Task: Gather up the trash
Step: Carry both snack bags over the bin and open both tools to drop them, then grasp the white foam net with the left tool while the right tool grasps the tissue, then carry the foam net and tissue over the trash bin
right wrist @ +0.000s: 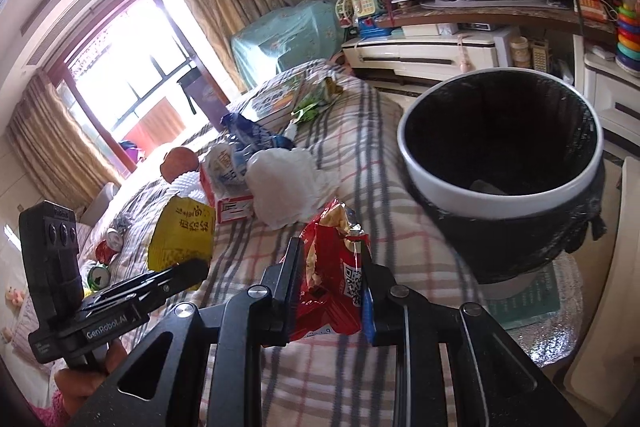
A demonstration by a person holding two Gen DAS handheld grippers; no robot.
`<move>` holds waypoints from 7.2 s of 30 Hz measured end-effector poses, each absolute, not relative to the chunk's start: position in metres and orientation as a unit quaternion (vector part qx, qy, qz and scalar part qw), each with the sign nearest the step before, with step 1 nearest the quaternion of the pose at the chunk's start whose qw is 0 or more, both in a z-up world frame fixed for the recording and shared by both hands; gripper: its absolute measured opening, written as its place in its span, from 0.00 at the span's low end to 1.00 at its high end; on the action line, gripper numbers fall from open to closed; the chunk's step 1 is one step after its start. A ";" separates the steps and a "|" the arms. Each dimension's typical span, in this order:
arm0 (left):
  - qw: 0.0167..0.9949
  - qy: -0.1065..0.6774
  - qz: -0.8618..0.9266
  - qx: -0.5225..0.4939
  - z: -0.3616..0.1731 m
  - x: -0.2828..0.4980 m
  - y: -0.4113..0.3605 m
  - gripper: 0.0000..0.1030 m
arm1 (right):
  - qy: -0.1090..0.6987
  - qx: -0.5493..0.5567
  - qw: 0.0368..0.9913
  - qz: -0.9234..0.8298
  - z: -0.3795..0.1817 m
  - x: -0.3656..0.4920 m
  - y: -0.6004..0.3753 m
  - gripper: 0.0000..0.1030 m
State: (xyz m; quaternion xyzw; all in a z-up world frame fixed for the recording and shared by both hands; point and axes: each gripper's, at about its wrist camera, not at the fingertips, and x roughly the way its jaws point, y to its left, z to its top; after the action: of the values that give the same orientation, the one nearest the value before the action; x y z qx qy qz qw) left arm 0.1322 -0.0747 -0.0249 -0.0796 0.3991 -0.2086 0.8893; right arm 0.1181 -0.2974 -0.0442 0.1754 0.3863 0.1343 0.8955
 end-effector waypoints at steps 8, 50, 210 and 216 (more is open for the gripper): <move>0.882 0.406 -0.231 -0.065 -0.023 0.137 -0.100 0.23 | 0.378 0.180 0.900 0.120 -0.041 0.116 -0.315 0.24; 0.858 0.411 -0.308 0.004 0.011 0.221 -0.226 0.23 | 0.363 0.178 0.914 0.040 -0.029 0.171 -0.425 0.24; 0.895 0.397 -0.187 -0.077 -0.022 0.132 -0.068 0.14 | 0.358 0.154 0.913 0.117 -0.043 0.124 -0.307 0.24; 0.889 0.404 -0.208 -0.063 -0.023 0.139 -0.093 0.14 | 0.354 0.161 0.916 0.103 -0.041 0.120 -0.326 0.24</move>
State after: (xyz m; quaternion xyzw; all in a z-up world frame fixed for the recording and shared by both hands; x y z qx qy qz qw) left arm 0.1389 -0.0929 -0.0227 -0.0630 0.4037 -0.2081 0.8887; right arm 0.1202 -0.3263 -0.0411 0.1606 0.3537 0.1028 0.9157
